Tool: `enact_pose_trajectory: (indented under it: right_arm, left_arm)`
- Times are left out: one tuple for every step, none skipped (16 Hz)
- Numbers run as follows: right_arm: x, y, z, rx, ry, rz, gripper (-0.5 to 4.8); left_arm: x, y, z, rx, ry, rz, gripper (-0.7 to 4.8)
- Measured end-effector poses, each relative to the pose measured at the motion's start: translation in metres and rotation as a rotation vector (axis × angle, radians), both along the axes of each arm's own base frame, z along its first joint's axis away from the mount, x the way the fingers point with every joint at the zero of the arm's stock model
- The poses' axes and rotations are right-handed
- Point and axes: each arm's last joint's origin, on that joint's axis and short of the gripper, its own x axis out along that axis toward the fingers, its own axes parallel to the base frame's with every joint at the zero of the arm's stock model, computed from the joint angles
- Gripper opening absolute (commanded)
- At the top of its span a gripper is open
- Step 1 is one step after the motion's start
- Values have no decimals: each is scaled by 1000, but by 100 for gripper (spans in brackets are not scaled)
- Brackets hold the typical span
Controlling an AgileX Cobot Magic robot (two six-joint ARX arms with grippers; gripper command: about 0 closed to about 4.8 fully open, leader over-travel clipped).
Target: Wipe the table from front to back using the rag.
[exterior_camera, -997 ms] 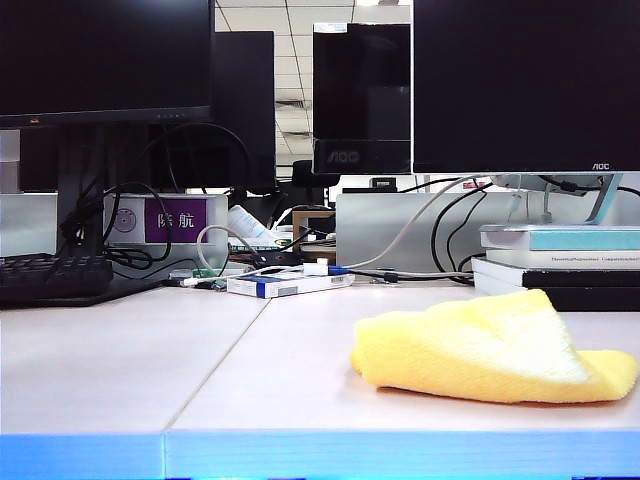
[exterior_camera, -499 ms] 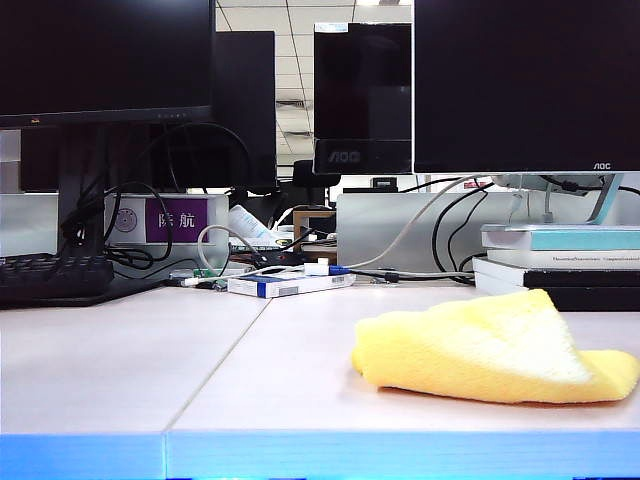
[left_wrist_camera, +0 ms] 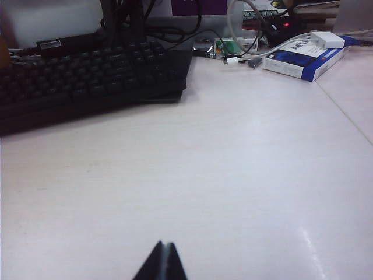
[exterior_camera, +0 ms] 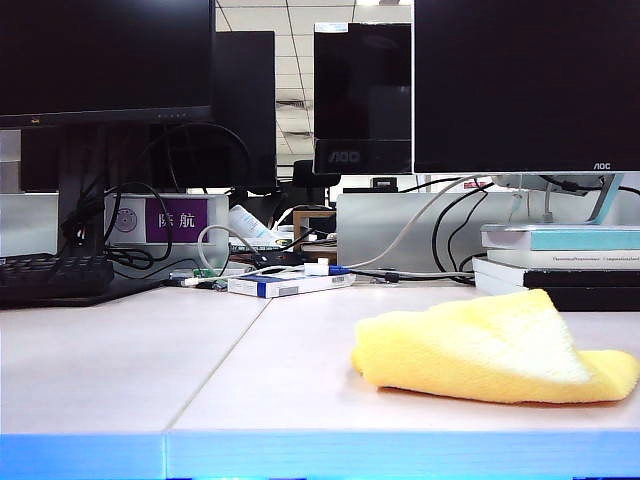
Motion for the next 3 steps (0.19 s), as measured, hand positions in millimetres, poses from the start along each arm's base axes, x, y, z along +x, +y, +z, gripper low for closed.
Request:
enact_pose_trajectory:
  right_arm:
    - [0,0,0,0,0,0,-1]
    - [0,0,0,0,0,0,-1]
    - [0,0,0,0,0,0,-1]
  left_arm:
    - [0,0,0,0,0,0,-1]
    - [0,0,0,0,0,0,-1]
    - [0,0,0,0,0,0,-1]
